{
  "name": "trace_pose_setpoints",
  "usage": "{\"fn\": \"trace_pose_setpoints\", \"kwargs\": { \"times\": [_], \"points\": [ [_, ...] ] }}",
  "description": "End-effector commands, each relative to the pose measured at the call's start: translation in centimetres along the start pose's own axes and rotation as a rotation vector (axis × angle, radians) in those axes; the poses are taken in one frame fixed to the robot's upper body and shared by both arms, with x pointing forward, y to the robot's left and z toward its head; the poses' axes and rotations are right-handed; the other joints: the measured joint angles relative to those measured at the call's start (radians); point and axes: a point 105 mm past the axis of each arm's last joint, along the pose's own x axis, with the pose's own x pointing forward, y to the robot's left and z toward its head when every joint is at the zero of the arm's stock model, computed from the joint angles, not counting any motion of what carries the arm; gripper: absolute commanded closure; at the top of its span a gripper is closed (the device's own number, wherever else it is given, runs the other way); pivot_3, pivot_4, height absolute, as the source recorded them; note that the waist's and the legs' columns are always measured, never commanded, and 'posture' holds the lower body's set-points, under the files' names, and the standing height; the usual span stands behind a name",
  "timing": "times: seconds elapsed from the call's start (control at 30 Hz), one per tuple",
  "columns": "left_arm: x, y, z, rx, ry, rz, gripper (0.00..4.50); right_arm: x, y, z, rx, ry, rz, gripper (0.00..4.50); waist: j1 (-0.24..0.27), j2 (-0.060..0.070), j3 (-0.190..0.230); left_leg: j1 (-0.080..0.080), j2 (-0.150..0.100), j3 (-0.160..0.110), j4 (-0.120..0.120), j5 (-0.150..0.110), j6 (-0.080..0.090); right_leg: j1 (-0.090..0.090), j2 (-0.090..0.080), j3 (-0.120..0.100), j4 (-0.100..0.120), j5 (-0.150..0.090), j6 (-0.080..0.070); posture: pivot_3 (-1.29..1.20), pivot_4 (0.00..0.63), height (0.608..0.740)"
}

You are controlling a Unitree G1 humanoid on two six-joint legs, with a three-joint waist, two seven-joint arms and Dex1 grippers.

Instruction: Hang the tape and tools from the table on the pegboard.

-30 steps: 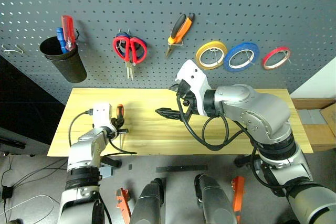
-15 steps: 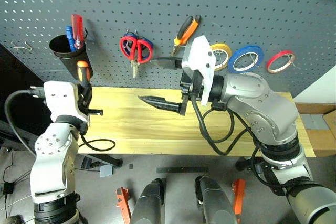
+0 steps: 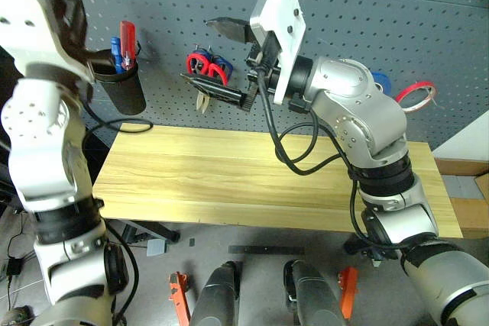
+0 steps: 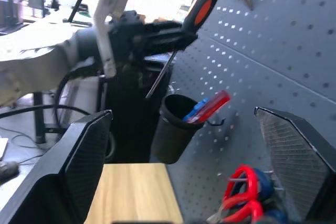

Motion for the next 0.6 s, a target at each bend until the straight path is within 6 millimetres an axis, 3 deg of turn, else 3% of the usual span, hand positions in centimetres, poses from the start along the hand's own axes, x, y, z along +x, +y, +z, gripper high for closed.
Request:
{"fn": "trace_pose_setpoints", "kwargs": {
  "times": [0.03, 0.13, 0.27, 0.53, 0.6],
  "points": [
    [1.2, 2.3, 1.8, 0.011, -0.093, 0.04, 4.0, 0.1, -0.6, 1.5, -0.057, -0.051, -0.028, 0.0, -0.002, -0.001, -0.001, 0.0, 0.0, 0.0, 0.0, 0.0, 0.0, 0.0, 0.0, 0.0, 0.0, 0.0, 0.0, -0.03, 0.149, 0.74],
    [2.4, 2.6, 1.4, 0.009, -0.101, 0.04, 4.0, 0.2, -0.9, 1.3, -0.065, -0.044, -0.044, 0.0, -0.003, -0.001, -0.002, 0.0, 0.0, 0.0, 0.0, 0.0, 0.0, -0.001, -0.001, 0.001, 0.0, 0.0, 0.0, -0.04, 0.147, 0.74],
    [3.7, 1.6, -0.1, 0.003, -0.092, 0.004, 4.0, 0.2, -1.0, 1.1, -0.063, -0.034, -0.053, 0.0, -0.003, -0.003, -0.003, 0.0, 0.0, 0.003, 0.0, 0.0, 0.0, -0.001, -0.001, 0.0, 0.0, 0.0, 0.0, -0.06, 0.152, 0.74],
    [2.8, 0.5, -5.5, 0.01, -0.006, 0.001, 4.0, -0.1, 0.0, 1.0, -0.026, -0.045, -0.017, 0.0, -0.015, -0.004, -0.004, 0.0, 0.0, 0.005, 0.0, 0.0, 0.0, -0.002, -0.001, 0.001, 0.001, 0.001, 0.0, -0.08, 0.162, 0.74],
    [2.7, 0.1, -6.0, -0.003, -0.006, 0.001, 3.29, -0.1, 0.2, 1.0, -0.022, -0.044, -0.008, 0.0, -0.017, -0.004, -0.004, 0.0, 0.0, 0.005, 0.0, 0.0, 0.0, -0.002, -0.001, 0.001, 0.001, 0.001, 0.0, -0.08, 0.165, 0.74]
  ]
}}
